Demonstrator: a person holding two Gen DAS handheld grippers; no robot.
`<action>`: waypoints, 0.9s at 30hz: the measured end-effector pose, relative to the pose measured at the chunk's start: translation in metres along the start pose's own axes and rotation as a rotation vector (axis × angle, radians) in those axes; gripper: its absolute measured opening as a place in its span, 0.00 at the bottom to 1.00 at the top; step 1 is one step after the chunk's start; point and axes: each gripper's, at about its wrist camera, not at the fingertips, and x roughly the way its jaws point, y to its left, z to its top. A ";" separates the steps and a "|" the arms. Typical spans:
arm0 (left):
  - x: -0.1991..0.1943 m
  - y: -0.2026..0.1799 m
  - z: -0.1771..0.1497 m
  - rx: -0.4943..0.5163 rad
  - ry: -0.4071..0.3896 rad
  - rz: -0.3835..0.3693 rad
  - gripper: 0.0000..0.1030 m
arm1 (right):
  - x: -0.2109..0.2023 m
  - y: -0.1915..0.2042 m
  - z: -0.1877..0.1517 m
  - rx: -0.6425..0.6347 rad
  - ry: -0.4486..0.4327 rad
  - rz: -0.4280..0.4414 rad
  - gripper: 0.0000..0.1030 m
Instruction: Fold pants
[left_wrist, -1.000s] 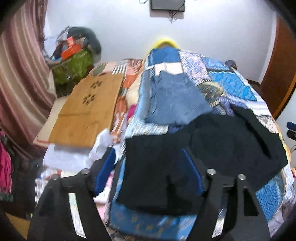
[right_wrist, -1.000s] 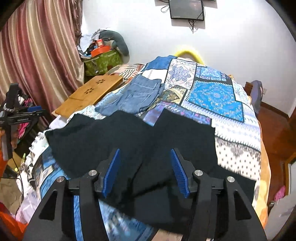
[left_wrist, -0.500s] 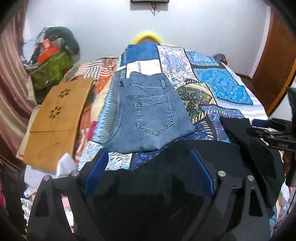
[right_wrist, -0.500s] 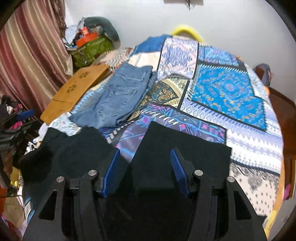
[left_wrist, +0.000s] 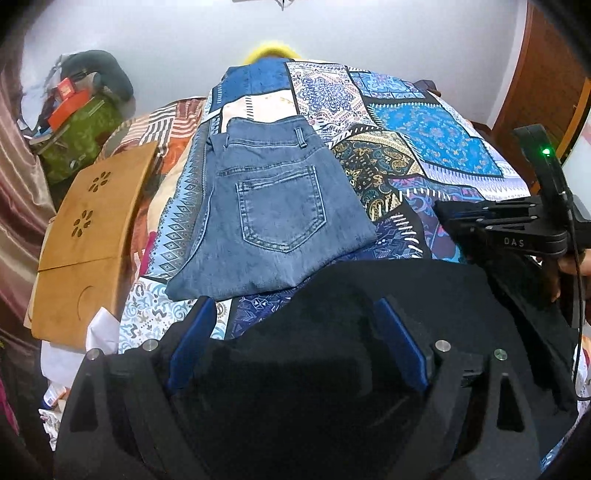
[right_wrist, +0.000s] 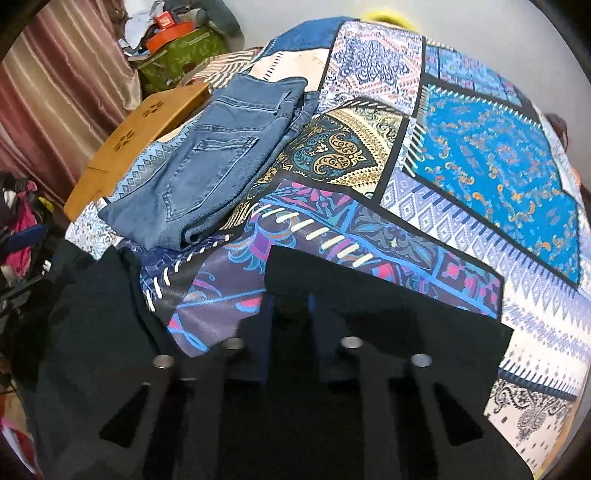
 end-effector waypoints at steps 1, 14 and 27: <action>-0.003 -0.001 -0.001 -0.001 0.000 -0.003 0.86 | -0.004 0.001 -0.003 -0.007 -0.009 -0.012 0.09; -0.051 -0.030 -0.018 0.017 -0.016 -0.007 0.87 | -0.156 -0.022 -0.040 0.088 -0.299 -0.066 0.07; -0.058 -0.099 -0.058 0.116 0.035 -0.034 0.87 | -0.221 -0.070 -0.202 0.266 -0.313 -0.161 0.08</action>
